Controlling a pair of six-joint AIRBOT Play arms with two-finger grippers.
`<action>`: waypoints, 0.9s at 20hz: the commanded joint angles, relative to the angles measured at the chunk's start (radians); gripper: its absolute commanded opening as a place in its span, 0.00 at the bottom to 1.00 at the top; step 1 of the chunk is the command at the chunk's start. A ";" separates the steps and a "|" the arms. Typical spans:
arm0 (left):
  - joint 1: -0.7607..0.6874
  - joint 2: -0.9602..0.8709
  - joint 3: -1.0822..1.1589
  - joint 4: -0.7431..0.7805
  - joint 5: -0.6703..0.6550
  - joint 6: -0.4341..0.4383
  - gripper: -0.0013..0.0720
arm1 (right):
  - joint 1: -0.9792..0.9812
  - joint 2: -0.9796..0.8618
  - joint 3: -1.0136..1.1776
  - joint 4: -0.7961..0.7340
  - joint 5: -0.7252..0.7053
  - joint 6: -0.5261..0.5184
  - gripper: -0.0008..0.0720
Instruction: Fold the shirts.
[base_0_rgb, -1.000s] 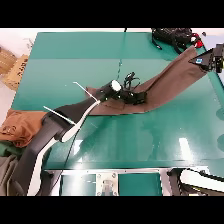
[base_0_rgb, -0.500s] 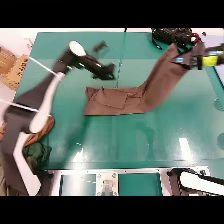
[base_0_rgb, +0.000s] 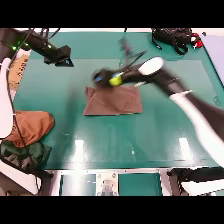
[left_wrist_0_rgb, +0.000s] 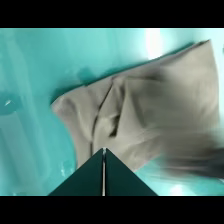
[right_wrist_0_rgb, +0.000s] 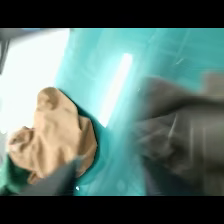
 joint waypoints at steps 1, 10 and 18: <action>0.022 0.008 -0.016 0.014 -0.034 0.043 0.05 | 0.177 -0.141 0.004 0.015 -0.268 0.016 0.70; 0.022 0.008 -0.016 0.016 -0.035 0.058 0.05 | -0.435 0.004 0.003 -0.143 0.291 0.016 0.69; 0.022 0.008 -0.016 0.019 -0.037 0.054 0.05 | -0.748 -0.082 -0.172 -0.169 0.443 -0.055 0.72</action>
